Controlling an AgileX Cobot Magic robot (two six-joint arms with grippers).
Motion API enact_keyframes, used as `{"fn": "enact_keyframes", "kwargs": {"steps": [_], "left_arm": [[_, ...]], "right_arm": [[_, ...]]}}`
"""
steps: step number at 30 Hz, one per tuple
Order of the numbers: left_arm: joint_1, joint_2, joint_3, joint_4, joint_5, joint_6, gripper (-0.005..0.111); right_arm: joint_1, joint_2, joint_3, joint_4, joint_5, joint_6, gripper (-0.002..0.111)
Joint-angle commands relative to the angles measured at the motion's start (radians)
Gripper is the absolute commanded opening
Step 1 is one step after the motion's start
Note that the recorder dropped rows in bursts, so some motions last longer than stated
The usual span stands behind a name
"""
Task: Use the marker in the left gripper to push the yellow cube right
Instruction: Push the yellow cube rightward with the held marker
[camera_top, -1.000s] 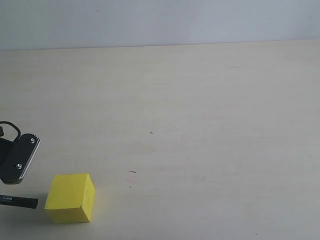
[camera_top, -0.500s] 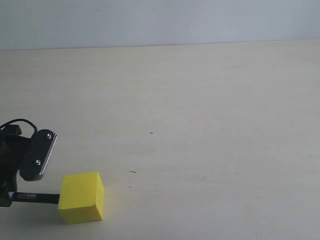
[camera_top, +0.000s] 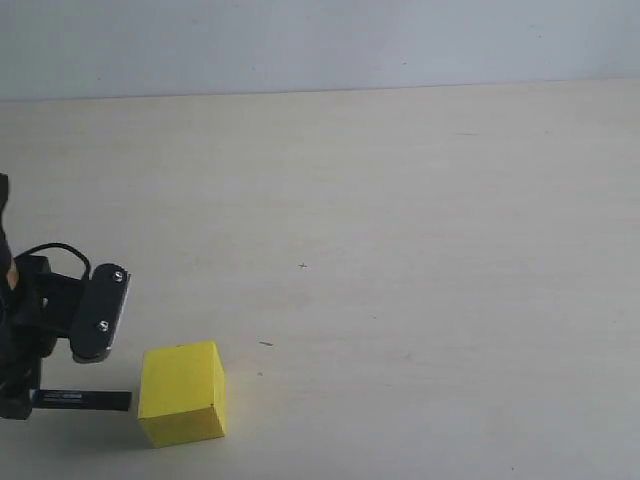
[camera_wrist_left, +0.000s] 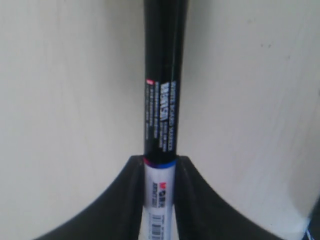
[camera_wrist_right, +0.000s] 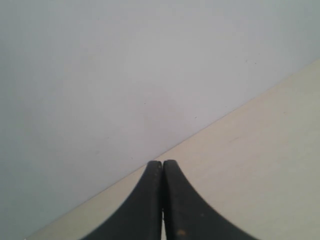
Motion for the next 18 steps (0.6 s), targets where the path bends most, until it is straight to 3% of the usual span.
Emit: {"fn": "enact_keyframes", "kwargs": {"steps": [1,4,12,18], "left_arm": [[-0.110,0.058,-0.033,-0.015,-0.074,-0.029,0.000],[-0.114,0.072,-0.073,-0.004,-0.025,-0.071,0.000],[-0.019,0.072,-0.073,0.023,0.083,-0.111,0.000],[-0.026,0.072,-0.073,-0.062,-0.025,-0.089,0.000]], "right_arm": [[-0.004,-0.006,0.004,-0.008,-0.003,-0.009,0.000],[-0.004,-0.006,0.004,-0.006,-0.003,-0.009,0.000],[-0.004,-0.006,0.004,-0.006,-0.003,-0.009,0.000],[-0.004,-0.006,0.004,-0.006,-0.003,-0.009,0.000]]}}
